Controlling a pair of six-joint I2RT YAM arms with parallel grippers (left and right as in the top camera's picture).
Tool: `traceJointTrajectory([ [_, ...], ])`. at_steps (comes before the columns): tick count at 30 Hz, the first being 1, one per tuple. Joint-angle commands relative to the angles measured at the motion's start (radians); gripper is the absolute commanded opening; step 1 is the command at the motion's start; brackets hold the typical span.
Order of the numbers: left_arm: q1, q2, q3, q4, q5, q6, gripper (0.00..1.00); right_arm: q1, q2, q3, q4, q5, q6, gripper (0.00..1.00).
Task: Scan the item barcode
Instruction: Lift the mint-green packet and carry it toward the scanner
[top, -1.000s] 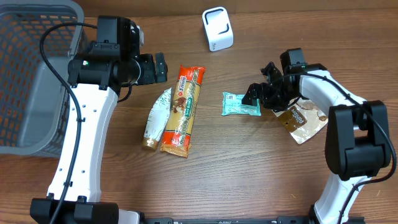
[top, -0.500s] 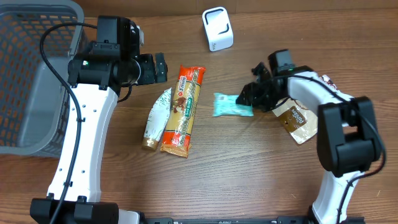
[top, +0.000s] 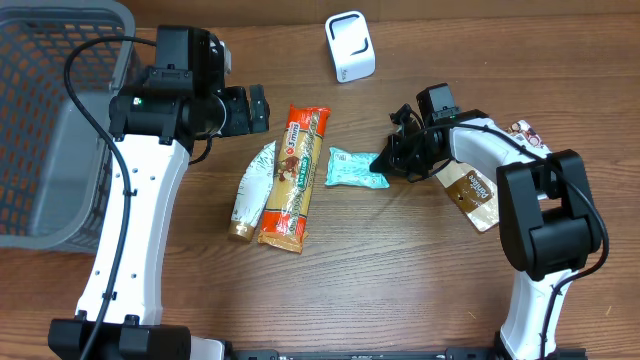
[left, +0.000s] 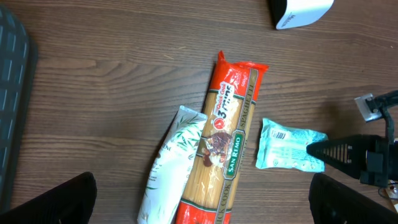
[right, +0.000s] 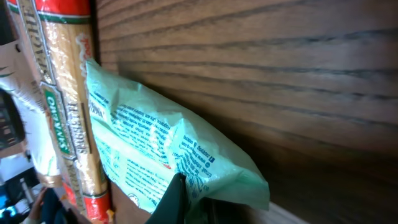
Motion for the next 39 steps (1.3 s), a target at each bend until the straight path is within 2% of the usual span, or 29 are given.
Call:
traceJointTrajectory([
  [1, -0.002, -0.013, 0.018, 0.0, -0.003, 0.016, 1.0, -0.015, -0.012, 0.021, -0.01, -0.056, -0.004, 0.04],
  [5, -0.002, -0.013, 0.018, 0.0, -0.003, 0.016, 1.0, -0.031, -0.113, 0.035, -0.034, -0.056, -0.008, 0.04],
  [12, -0.002, -0.013, 0.018, 0.0, -0.003, 0.016, 1.0, -0.032, -0.354, 0.035, -0.084, -0.062, -0.107, 0.04],
  [19, -0.002, -0.013, 0.018, 0.0, -0.003, 0.016, 1.0, -0.032, -0.569, 0.035, -0.11, -0.063, -0.111, 0.04],
  [25, -0.002, -0.013, 0.018, 0.0, -0.003, 0.016, 1.0, -0.032, -0.655, 0.035, -0.122, -0.042, -0.109, 0.04],
  [31, -0.002, -0.013, 0.018, 0.0, -0.003, 0.016, 1.0, -0.002, -0.658, 0.041, -0.162, 0.141, -0.057, 0.03],
  [36, -0.002, -0.013, 0.018, 0.0, -0.003, 0.016, 1.0, 0.052, -0.605, 0.206, -0.198, 0.387, -0.047, 0.03],
  [39, -0.002, -0.013, 0.018, 0.0, -0.003, 0.016, 1.0, 0.089, -0.542, 0.328, -0.227, 0.554, -0.096, 0.03],
])
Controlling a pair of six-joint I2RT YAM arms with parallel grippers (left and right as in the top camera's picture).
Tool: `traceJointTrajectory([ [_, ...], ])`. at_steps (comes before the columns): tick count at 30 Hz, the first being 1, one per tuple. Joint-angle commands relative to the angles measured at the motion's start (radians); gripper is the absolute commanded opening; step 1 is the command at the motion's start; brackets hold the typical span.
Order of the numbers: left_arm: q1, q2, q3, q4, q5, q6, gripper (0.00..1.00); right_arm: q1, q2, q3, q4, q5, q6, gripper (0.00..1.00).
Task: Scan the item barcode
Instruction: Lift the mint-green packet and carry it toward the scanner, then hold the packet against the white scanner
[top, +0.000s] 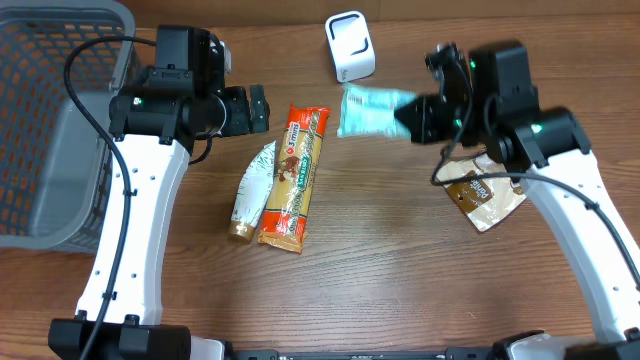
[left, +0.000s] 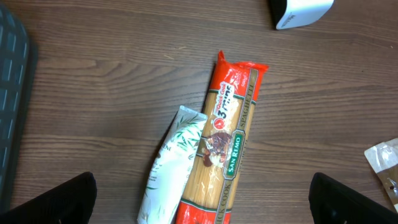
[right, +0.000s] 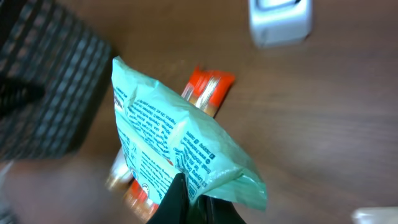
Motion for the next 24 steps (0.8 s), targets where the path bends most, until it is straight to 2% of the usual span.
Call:
traceJointTrajectory([
  [1, -0.002, -0.013, 0.018, 0.0, -0.003, 0.016, 1.0, 0.054, 0.071, 0.181, 0.0, 0.308, -0.06, 0.03],
  [4, -0.002, -0.013, 0.018, 0.0, -0.003, 0.016, 1.0, 0.108, 0.141, 0.228, 0.047, 0.505, -0.141, 0.03],
  [7, -0.002, -0.013, 0.018, 0.0, -0.003, 0.016, 1.0, 0.164, 0.216, 0.227, 0.171, 0.751, -0.26, 0.04],
  [9, -0.002, -0.013, 0.018, 0.0, -0.003, 0.016, 1.0, 0.194, 0.271, 0.227, 0.264, 0.898, -0.376, 0.04],
  [11, -0.002, -0.013, 0.018, 0.0, -0.003, 0.016, 1.0, 0.212, 0.33, 0.227, 0.363, 0.989, -0.554, 0.04],
  [13, -0.002, -0.013, 0.018, 0.0, -0.003, 0.016, 1.0, 0.221, 0.38, 0.227, 0.452, 1.03, -0.692, 0.04],
  [18, -0.002, -0.013, 0.018, 0.0, -0.003, 0.016, 1.0, 0.221, 0.483, 0.227, 0.674, 1.057, -0.912, 0.04],
  [24, -0.002, -0.013, 0.018, 0.0, -0.003, 0.016, 1.0, 0.22, 0.608, 0.227, 0.937, 1.063, -1.255, 0.04],
])
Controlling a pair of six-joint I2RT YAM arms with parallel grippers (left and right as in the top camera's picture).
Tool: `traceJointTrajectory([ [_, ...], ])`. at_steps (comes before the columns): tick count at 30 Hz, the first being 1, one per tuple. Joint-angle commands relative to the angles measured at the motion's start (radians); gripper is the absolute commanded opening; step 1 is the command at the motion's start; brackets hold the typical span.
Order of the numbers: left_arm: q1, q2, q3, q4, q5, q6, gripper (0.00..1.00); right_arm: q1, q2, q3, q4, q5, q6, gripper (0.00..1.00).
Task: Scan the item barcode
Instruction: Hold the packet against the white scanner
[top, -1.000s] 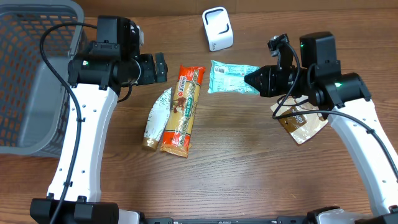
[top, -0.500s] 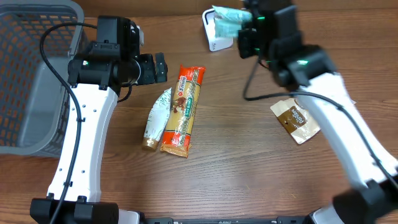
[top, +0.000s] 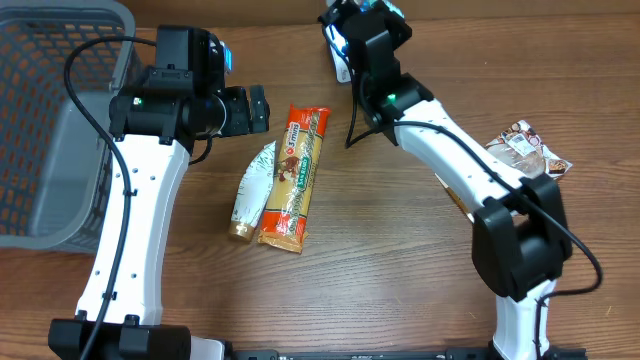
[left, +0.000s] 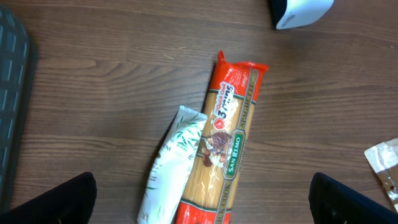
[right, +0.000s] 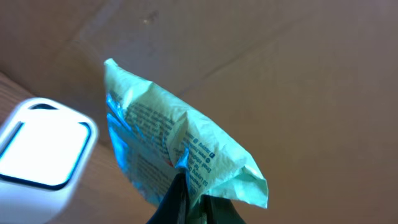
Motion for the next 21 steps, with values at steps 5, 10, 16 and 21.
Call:
traceJointTrajectory([
  [5, -0.002, -0.013, 0.018, 0.0, -0.003, 0.016, 1.0, -0.002, 0.142, 0.016, 0.214, 0.035, -0.426, 0.04],
  [10, -0.002, -0.013, 0.018, 0.0, -0.003, 0.016, 1.0, -0.002, 0.196, 0.016, 0.253, 0.026, -0.461, 0.04],
  [16, -0.002, -0.013, 0.018, 0.0, -0.003, 0.016, 1.0, -0.002, 0.205, 0.016, 0.26, 0.015, -0.46, 0.04],
  [21, -0.002, -0.013, 0.018, 0.0, -0.003, 0.016, 1.0, -0.002, 0.211, 0.016, 0.257, 0.015, -0.457, 0.04],
])
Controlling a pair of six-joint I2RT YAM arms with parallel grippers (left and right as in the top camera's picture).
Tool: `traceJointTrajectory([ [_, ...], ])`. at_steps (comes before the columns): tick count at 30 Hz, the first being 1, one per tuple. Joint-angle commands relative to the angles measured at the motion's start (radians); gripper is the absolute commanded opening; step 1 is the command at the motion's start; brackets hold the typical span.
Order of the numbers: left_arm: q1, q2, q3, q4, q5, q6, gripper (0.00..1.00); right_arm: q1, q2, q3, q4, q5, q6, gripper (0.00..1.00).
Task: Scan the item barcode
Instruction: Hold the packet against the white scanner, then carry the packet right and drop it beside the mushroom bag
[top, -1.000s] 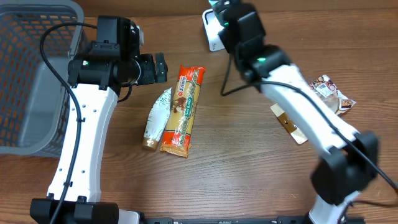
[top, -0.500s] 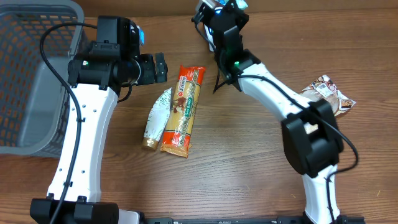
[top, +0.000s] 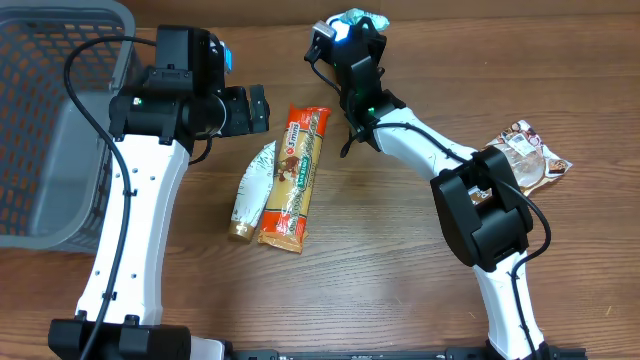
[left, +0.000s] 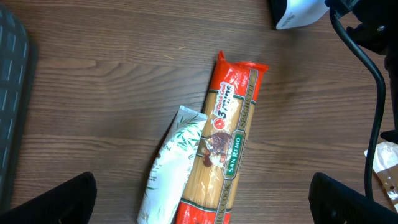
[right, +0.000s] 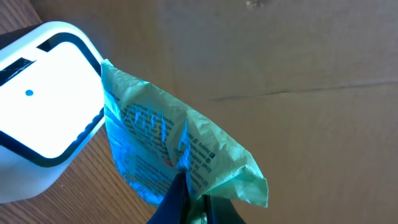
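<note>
A mint-green printed packet (right: 180, 149) hangs pinched at one corner in my right gripper (right: 189, 194), which is shut on it. It hangs right beside the face of the white barcode scanner (right: 43, 124), with a blue glow on its printed side. Overhead, the packet (top: 360, 17) is at the table's far edge and the right arm mostly hides the scanner (top: 324, 32). The scanner (left: 298, 11) also shows in the left wrist view. My left gripper (top: 246, 108) hovers open and empty, left of the spaghetti pack.
An orange spaghetti pack (top: 291, 175) and a white-green pouch (top: 250, 190) lie side by side at mid-table. A snack packet (top: 525, 150) lies at the right. A grey mesh basket (top: 40, 120) fills the far left. A cardboard wall (right: 280, 74) stands behind the scanner.
My right gripper has moved the green packet closer to the scanner's face, which now looks larger beside it, and blue light falls on the packet. The left arm has not moved.
My right gripper was shut on the green packet's corner as it lay on the table beside the spaghetti. Then it held the packet in the air near the scanner. Then the packet was at the scanner's far side, and now it hangs against the scanner's face.
</note>
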Motion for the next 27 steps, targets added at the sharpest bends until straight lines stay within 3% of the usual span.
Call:
traceJointTrajectory([
  [1, -0.002, -0.013, 0.018, 0.0, -0.003, 0.016, 1.0, -0.002, -0.006, 0.016, 0.005, -0.002, 0.002, 0.04],
  [7, -0.002, -0.013, 0.018, 0.0, -0.003, 0.016, 1.0, 0.001, -0.012, 0.016, -0.001, 0.003, 0.007, 0.04],
  [14, -0.002, -0.013, 0.018, 0.0, -0.003, 0.016, 1.0, 0.005, -0.155, 0.016, -0.103, 0.029, 0.259, 0.04],
  [19, -0.002, -0.013, 0.018, 0.0, -0.003, 0.016, 1.0, 0.005, -0.354, 0.016, -0.415, -0.029, 0.623, 0.04],
  [21, -0.002, -0.013, 0.018, 0.0, -0.003, 0.016, 1.0, -0.003, -0.46, 0.016, -0.626, -0.17, 0.84, 0.04],
  [27, -0.002, -0.013, 0.018, 0.0, -0.003, 0.016, 1.0, -0.139, -0.673, 0.016, -1.067, -0.601, 1.304, 0.04],
])
